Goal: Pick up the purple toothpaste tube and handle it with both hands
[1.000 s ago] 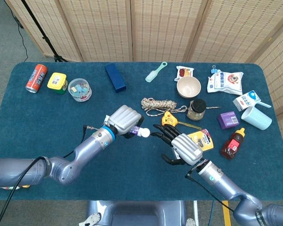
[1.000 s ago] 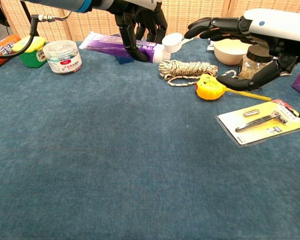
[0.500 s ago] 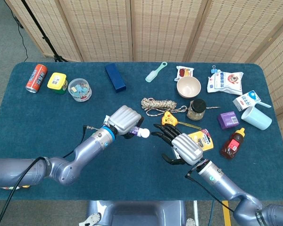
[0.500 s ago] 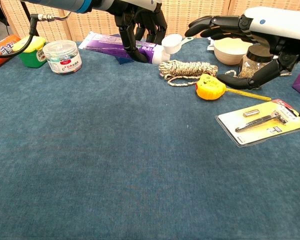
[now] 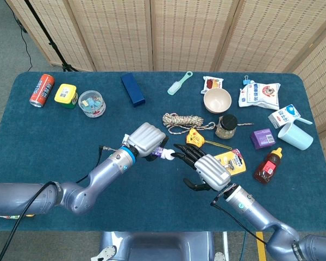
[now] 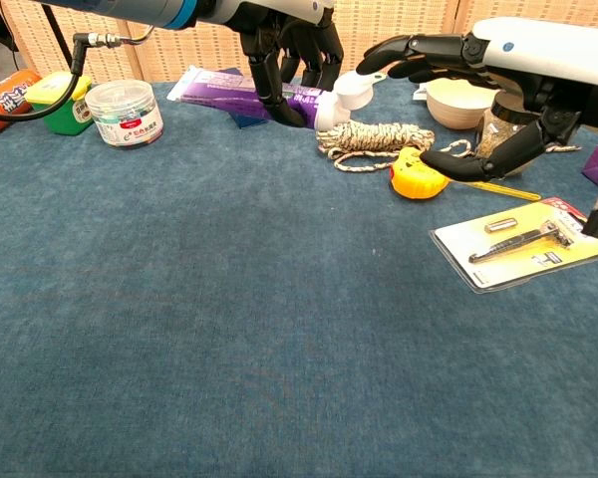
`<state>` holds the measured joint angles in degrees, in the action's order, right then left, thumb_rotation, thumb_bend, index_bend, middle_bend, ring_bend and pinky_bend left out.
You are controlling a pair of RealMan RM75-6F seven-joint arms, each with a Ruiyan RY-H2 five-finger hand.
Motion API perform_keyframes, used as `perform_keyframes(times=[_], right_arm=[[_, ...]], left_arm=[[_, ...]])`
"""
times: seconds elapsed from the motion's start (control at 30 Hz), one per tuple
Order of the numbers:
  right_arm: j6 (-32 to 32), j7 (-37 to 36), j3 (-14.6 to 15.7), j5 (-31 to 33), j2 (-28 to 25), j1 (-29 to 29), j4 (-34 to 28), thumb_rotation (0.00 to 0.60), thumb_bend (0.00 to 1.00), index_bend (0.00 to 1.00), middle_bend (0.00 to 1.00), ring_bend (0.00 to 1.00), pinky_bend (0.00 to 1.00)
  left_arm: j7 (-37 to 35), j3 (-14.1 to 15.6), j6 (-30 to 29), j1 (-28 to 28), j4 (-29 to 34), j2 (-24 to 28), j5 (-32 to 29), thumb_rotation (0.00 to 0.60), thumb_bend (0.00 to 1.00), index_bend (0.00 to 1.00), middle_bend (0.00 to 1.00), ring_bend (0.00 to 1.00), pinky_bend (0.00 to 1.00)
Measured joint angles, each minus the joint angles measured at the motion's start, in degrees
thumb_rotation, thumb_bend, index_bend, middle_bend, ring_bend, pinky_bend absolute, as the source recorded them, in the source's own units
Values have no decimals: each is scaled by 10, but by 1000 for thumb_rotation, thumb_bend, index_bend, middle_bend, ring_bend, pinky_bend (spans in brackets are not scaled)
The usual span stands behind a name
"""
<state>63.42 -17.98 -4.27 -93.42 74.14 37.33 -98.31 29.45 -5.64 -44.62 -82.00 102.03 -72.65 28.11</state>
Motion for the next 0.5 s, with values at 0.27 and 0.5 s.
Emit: perform_keyframes(times=[0.27, 0.5], right_arm=[[-7, 6, 3, 5, 4, 2, 4, 600, 462, 114, 0, 0, 0], [-7, 9, 4, 7, 6, 2, 5, 600, 462, 121, 0, 0, 0]], left_arm=[[-8, -4, -3, 4, 4, 6, 4, 600, 753, 602, 561, 552, 578], [-11, -3, -1, 7, 3, 8, 7, 600, 752, 602, 561, 552, 578]])
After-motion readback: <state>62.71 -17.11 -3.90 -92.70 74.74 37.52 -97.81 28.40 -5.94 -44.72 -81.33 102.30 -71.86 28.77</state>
